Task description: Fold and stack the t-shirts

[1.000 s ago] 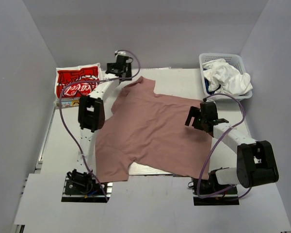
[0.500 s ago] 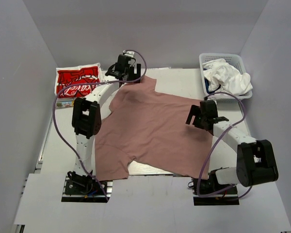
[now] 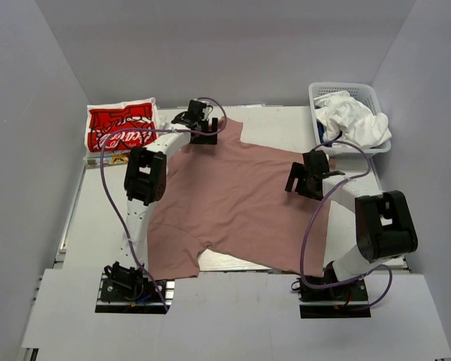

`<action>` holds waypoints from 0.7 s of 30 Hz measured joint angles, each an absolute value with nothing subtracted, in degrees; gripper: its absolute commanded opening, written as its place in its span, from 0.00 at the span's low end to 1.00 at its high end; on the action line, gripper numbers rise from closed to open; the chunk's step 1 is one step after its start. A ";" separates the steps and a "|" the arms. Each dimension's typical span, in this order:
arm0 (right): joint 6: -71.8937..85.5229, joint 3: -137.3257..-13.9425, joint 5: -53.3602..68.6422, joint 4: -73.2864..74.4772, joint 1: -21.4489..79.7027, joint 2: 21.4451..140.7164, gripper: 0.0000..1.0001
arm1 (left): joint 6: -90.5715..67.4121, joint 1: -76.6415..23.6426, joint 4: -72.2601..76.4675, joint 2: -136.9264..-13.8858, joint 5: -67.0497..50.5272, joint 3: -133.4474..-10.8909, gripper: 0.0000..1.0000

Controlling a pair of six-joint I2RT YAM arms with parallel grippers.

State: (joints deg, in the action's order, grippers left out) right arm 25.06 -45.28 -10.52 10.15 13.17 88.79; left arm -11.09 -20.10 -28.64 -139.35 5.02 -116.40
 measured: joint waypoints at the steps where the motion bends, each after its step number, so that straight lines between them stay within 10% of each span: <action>1: 24.62 -45.98 -10.57 10.15 13.19 89.52 0.90 | -11.60 -20.08 -28.80 -139.57 5.43 -116.77 1.00; 21: 10.90 -84.68 -9.26 17.93 13.82 119.70 0.90 | -28.27 -8.62 -31.66 -147.11 8.82 -130.15 1.00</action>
State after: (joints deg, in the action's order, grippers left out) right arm 10.90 -84.68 -9.26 17.93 13.82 119.70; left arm -28.27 -8.62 -31.66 -147.11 8.82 -130.15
